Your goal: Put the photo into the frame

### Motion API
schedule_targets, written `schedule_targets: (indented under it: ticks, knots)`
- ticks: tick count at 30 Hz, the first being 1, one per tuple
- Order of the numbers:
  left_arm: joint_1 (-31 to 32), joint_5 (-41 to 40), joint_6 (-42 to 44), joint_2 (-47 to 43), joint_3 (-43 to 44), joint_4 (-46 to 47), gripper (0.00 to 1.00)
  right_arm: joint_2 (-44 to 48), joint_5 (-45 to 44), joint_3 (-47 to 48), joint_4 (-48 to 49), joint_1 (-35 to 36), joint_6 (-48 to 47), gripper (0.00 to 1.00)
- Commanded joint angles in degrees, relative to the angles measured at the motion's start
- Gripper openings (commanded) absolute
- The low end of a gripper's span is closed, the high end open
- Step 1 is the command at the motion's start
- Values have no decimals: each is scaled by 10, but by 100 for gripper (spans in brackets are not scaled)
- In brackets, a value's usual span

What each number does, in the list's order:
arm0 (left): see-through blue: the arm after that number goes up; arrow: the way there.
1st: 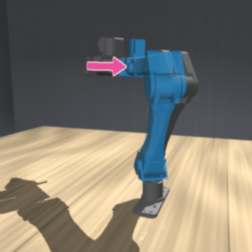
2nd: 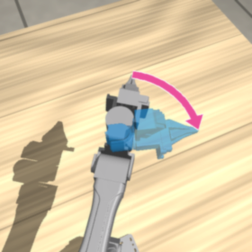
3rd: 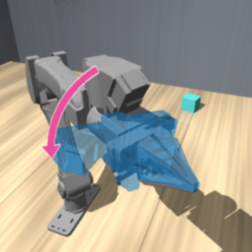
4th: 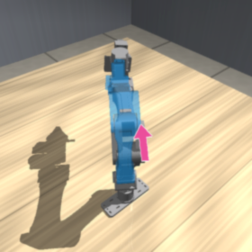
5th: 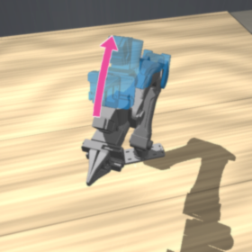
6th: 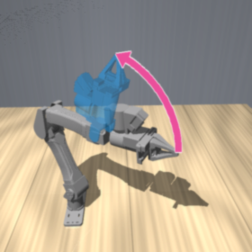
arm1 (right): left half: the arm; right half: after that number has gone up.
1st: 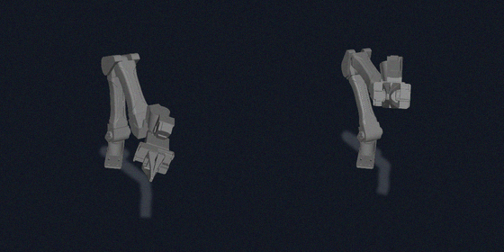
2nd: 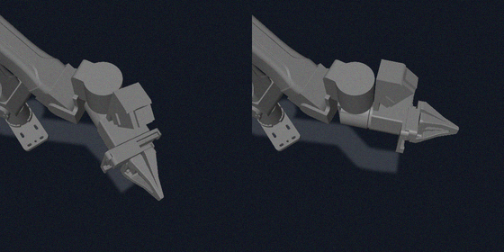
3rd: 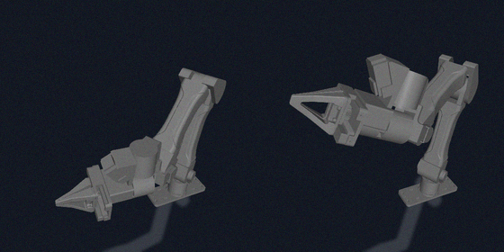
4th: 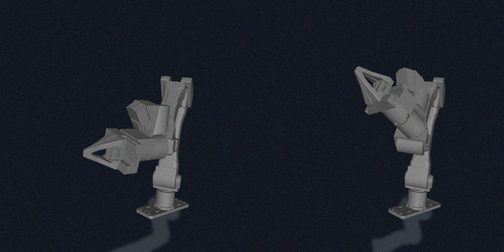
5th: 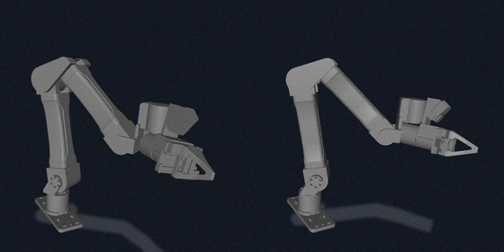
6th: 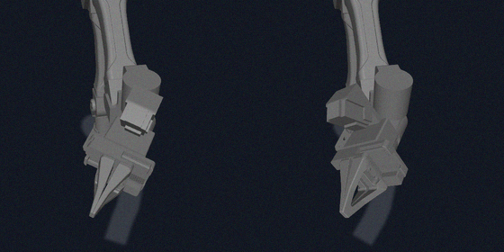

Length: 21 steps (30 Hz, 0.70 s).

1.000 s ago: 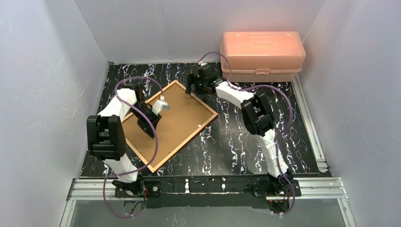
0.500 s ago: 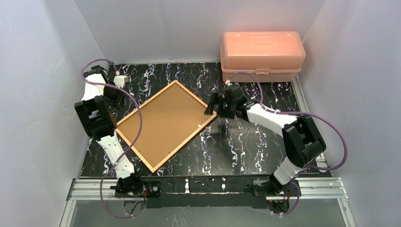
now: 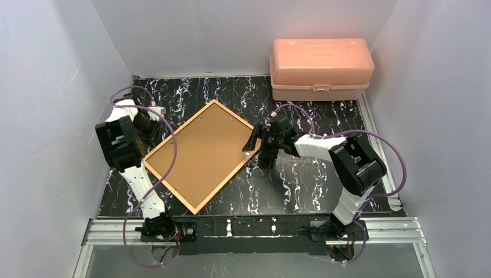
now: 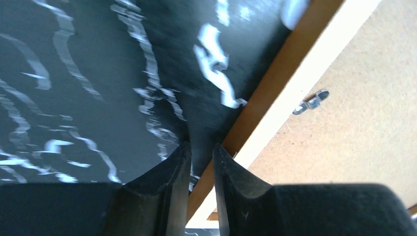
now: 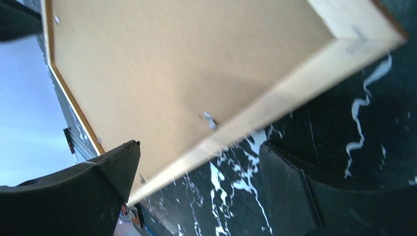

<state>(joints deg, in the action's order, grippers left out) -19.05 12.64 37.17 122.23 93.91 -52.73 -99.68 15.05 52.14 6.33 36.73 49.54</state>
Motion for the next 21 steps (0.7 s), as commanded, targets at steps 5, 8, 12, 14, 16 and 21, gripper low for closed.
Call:
schedule_targets:
  ticks: [5, 8, 12, 14, 16, 21]
  knots:
    - [59, 96, 66, -101, -133, -71, 22, -38, -18, 95, -18, -52, -49, 99]
    - [84, 132, 72, -114, -151, -97, 22, -51, -19, 129, -42, -79, -75, 99]
    - [119, 177, 59, -118, -172, -112, 22, -82, -17, 182, -62, -102, -100, 99]
    - [134, 195, 52, -111, -180, -116, 22, -102, -11, 208, -84, -109, -108, 99]
    - [145, 207, 48, -104, -188, -118, 23, -122, -4, 233, -97, -114, -114, 99]
    - [164, 227, 44, -107, -201, -119, 22, -124, -70, 280, -164, -119, -160, 99]
